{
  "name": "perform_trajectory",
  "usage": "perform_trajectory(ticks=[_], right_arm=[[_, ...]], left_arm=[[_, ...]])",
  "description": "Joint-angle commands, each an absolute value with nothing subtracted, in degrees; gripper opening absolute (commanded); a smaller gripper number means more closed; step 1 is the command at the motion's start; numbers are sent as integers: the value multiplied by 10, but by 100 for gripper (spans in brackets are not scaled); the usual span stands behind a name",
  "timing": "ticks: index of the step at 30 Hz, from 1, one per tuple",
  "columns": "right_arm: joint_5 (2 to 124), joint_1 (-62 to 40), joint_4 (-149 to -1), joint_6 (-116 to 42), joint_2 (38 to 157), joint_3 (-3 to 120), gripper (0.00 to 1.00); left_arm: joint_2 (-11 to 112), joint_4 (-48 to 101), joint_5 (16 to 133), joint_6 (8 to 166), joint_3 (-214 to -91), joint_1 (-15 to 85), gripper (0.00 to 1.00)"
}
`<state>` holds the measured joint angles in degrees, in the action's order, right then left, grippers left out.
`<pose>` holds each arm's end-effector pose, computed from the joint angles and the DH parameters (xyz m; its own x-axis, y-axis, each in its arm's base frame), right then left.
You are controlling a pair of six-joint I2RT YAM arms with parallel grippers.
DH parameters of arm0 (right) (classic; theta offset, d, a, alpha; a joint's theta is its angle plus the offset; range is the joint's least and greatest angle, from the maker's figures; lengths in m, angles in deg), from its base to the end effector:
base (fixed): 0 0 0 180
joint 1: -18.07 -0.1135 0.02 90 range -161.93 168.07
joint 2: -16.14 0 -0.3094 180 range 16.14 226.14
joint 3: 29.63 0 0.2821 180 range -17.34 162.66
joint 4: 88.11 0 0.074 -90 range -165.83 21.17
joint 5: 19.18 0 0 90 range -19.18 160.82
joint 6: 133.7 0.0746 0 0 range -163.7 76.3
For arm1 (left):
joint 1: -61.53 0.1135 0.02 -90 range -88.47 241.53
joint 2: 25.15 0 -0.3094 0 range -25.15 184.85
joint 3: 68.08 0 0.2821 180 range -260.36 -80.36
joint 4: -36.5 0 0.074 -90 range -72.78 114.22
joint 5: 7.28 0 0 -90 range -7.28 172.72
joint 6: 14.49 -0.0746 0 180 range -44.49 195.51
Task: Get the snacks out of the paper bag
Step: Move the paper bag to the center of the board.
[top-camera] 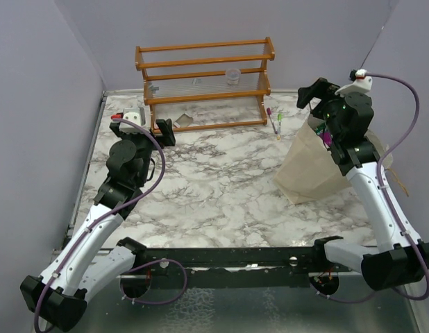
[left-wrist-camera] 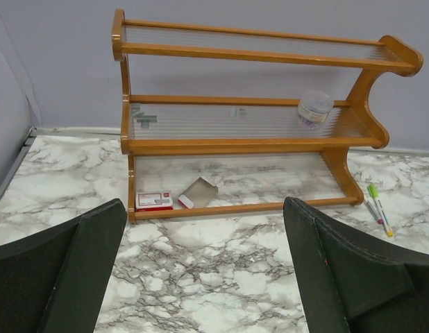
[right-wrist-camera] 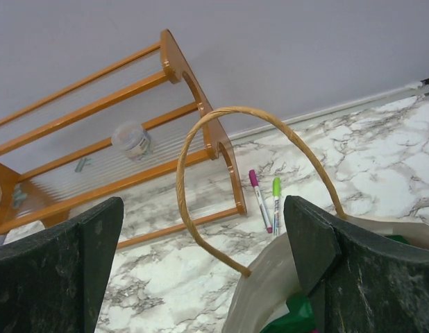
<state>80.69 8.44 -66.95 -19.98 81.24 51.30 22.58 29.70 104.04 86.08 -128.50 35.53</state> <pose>0.3058 0.0389 0.4574 -0.0825 0.3880 -0.9180 0.0400 0.9217 0.3860 0.2185 -0.0764 0.4191 0.0754 -0.2269 -0.9710 0.0988 0.9707 -0.2191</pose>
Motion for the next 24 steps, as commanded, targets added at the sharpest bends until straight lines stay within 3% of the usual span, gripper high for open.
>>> perform_trajectory(ticks=[1, 4, 11, 18, 24], right_arm=[[808, 88, -710, -200, 843, 538, 99], [794, 88, -722, -196, 859, 544, 99], [741, 88, -743, -175, 893, 538, 81], [672, 88, -764, -193, 903, 529, 53], [573, 88, -753, -218, 902, 537, 16]], left_arm=[[216, 316, 1052, 863, -1281, 352, 99], [217, 316, 1052, 864, -1281, 352, 99], [217, 315, 1063, 863, -1281, 348, 98], [224, 318, 1064, 862, -1278, 346, 98], [228, 318, 1064, 863, -1277, 346, 98]])
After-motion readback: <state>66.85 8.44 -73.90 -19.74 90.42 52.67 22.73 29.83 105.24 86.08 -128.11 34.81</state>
